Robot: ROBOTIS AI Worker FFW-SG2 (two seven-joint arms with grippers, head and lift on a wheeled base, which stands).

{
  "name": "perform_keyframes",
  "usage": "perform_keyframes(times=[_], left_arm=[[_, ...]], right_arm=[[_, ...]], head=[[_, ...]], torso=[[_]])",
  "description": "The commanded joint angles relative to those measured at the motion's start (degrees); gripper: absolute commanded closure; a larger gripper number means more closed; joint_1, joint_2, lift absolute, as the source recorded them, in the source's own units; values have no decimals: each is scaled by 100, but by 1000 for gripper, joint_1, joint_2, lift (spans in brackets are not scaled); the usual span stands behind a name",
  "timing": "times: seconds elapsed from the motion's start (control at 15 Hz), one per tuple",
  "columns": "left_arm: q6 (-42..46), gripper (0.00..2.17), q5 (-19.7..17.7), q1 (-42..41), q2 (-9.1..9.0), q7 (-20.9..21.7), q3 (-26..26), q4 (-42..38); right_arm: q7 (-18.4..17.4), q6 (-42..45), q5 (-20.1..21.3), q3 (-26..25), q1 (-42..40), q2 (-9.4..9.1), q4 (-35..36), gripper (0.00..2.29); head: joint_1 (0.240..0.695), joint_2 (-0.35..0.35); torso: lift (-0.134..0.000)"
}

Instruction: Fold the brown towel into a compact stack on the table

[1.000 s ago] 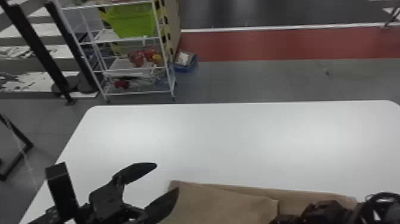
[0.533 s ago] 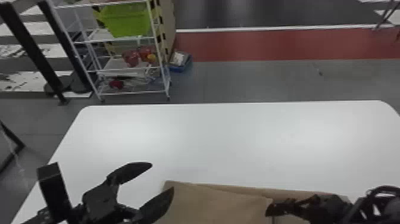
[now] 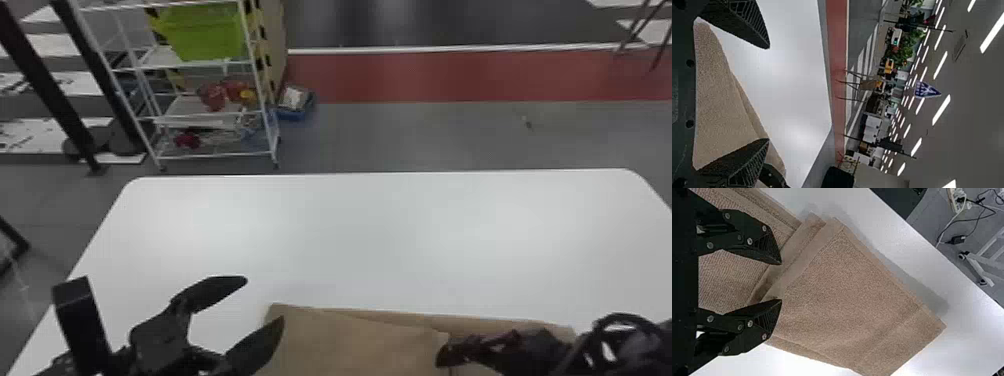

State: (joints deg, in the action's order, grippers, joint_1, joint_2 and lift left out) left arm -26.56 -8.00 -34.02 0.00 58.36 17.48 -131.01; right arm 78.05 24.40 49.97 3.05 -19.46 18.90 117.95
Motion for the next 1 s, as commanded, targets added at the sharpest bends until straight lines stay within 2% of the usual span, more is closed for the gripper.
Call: perform_keyframes(times=[0.0,0.13,0.27,0.4,0.53,0.73,0.8,0.87,0.93], left_arm=[[23,33,0,0,-15,0,1,23],[23,33,0,0,-15,35,10,23],[41,33,0,9,-15,35,1,40],[41,33,0,9,-15,62,1,58],[59,33,0,9,-15,79,1,49],[41,36,9,9,-15,88,1,31],[41,36,9,9,-15,88,1,23],[41,36,9,9,-15,97,-8,5],[41,36,9,9,-15,97,-8,-4]], right_arm=[[28,8,66,81,12,-18,-27,653],[28,25,83,90,21,-18,-18,677],[28,8,136,108,21,-18,-27,880],[28,-45,127,152,21,-27,-27,880],[28,-168,22,169,56,-27,-18,1160],[28,-168,-22,169,74,-45,-9,1190],[28,-168,-31,169,91,-45,-9,1315],[28,-256,-40,178,91,-45,-9,1281],[28,-467,-40,178,91,-36,17,768]], head=[[695,86],[695,94],[695,97],[695,97],[695,100],[695,104],[695,105],[695,107],[695,107]], torso=[[-119],[-119],[-119],[-119],[-119],[-119],[-119],[-119],[-119]])
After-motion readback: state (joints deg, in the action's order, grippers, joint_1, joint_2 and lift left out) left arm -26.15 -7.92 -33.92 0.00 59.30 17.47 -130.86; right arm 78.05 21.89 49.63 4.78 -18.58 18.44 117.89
